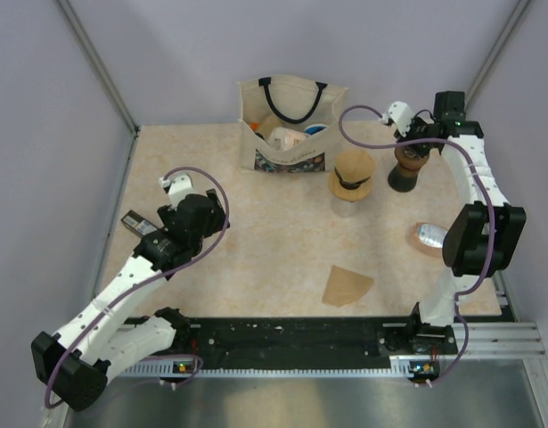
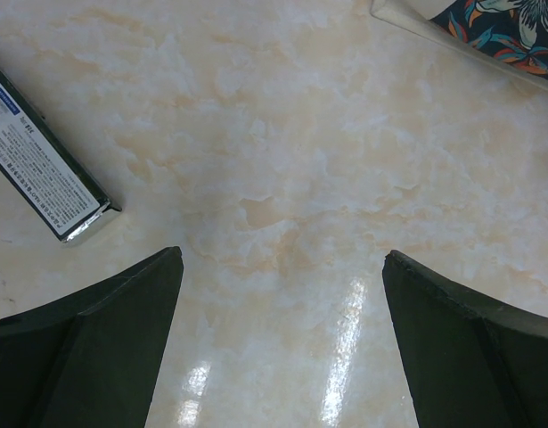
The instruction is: Place the coffee filter in the dripper
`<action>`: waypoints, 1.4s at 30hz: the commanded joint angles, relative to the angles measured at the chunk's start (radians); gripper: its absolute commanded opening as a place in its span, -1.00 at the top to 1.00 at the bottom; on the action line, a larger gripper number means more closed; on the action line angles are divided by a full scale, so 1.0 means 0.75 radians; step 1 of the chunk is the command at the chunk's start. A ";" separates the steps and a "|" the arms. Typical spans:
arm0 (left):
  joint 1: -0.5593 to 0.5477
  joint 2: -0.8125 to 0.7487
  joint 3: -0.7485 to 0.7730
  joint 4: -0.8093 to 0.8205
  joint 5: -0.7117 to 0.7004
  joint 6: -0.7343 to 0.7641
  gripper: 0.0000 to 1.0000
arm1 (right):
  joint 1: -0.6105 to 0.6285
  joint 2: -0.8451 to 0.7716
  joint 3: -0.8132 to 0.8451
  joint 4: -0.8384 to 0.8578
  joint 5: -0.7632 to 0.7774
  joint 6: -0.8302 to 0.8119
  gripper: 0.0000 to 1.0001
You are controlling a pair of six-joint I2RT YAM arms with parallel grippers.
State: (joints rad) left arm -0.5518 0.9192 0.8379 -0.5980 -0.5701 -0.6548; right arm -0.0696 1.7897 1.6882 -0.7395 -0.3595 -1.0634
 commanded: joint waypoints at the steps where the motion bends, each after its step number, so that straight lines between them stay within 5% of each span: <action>1: 0.003 0.014 0.059 0.014 -0.027 0.002 -0.98 | 0.015 0.001 -0.019 0.082 0.005 -0.038 1.00; 10: 0.001 0.036 0.067 0.018 -0.015 0.008 -0.98 | 0.015 -0.046 -0.081 0.235 0.023 0.006 1.00; 27: 0.004 0.028 0.063 0.008 -0.013 0.006 -0.98 | 0.015 -0.012 -0.197 0.123 0.021 -0.092 1.00; 33: 0.003 0.043 0.063 0.014 -0.007 0.006 -0.98 | 0.015 -0.057 -0.173 0.141 0.032 -0.057 0.54; 42: 0.001 0.067 0.061 0.026 0.032 0.018 -0.98 | 0.015 -0.077 -0.050 0.178 0.021 0.037 0.30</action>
State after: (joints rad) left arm -0.5518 0.9546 0.8505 -0.6006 -0.5568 -0.6540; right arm -0.0681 1.7824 1.5745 -0.6147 -0.3275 -1.0760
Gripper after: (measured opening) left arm 0.990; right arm 0.325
